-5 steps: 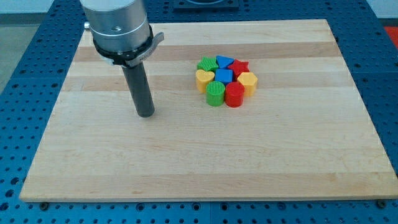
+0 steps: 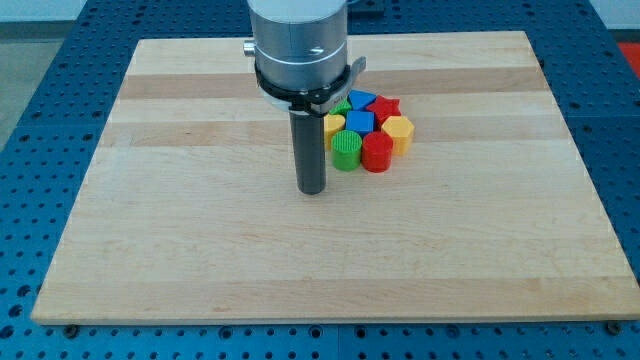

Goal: Slide the green circle along with green star to the right up a bit

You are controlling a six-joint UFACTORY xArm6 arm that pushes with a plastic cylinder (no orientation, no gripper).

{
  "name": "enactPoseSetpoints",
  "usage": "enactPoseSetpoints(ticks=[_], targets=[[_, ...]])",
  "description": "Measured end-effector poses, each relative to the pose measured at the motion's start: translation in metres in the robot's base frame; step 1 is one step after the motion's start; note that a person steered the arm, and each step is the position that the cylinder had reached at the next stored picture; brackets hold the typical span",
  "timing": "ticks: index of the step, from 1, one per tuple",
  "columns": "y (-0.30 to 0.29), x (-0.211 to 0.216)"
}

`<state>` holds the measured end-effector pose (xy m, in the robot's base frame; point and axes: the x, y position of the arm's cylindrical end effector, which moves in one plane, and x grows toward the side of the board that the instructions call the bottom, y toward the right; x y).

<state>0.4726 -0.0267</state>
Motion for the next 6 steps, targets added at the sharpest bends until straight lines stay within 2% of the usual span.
enactPoseSetpoints(ticks=[3,5,6], targets=[[0.01,-0.012],[0.057,-0.02],[0.058,-0.021]])
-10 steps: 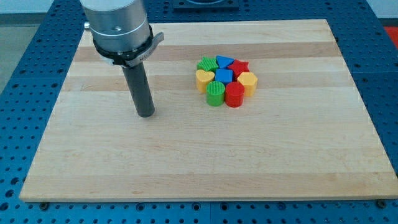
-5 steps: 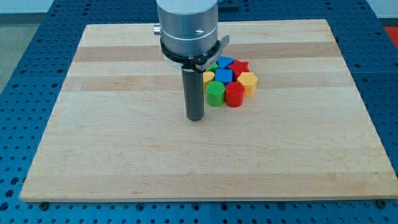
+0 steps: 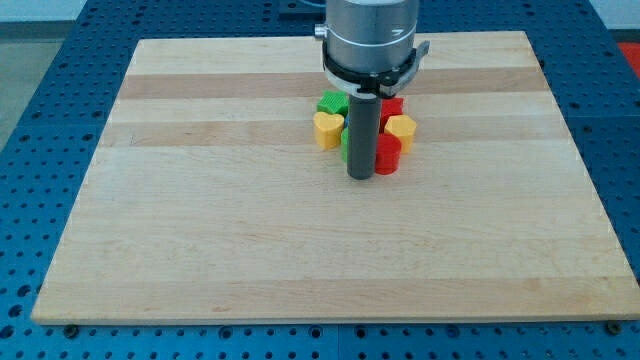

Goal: Slide the green circle along with green star to the right up a bit

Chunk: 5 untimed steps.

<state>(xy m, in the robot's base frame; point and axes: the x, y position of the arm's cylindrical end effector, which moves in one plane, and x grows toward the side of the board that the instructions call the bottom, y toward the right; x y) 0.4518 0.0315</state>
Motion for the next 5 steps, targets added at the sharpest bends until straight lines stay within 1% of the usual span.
enactPoseSetpoints(ticks=[2,3,4,5], targets=[[0.001,-0.022],[-0.001,-0.02],[-0.017,-0.004],[-0.024,-0.002]])
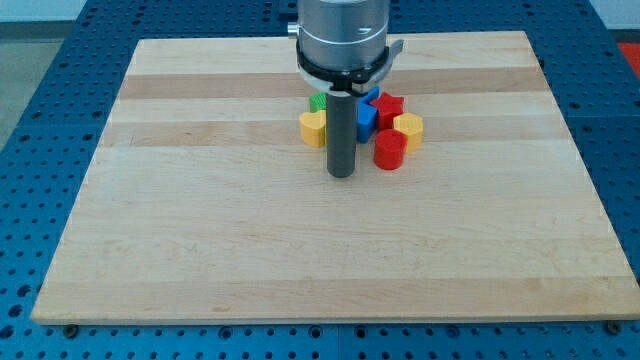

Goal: Slide the green circle along with green star to the right up a bit

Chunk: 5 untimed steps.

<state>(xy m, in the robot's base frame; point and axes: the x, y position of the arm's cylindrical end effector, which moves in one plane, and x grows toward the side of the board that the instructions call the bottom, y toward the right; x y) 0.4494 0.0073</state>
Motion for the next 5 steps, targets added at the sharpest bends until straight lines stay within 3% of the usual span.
enactPoseSetpoints(ticks=[5], targets=[[-0.002,-0.063]])
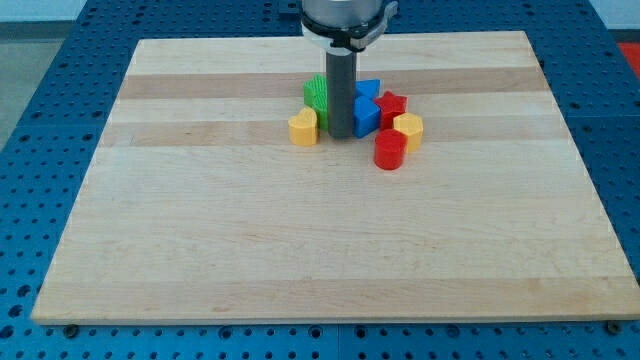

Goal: Slide the green circle along with green star to the right up a bit

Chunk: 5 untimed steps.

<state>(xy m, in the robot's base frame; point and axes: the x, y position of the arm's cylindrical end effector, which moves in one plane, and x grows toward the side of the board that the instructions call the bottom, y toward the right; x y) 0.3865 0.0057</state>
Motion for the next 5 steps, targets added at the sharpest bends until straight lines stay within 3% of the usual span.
enactPoseSetpoints(ticks=[5], targets=[[-0.074,-0.05]])
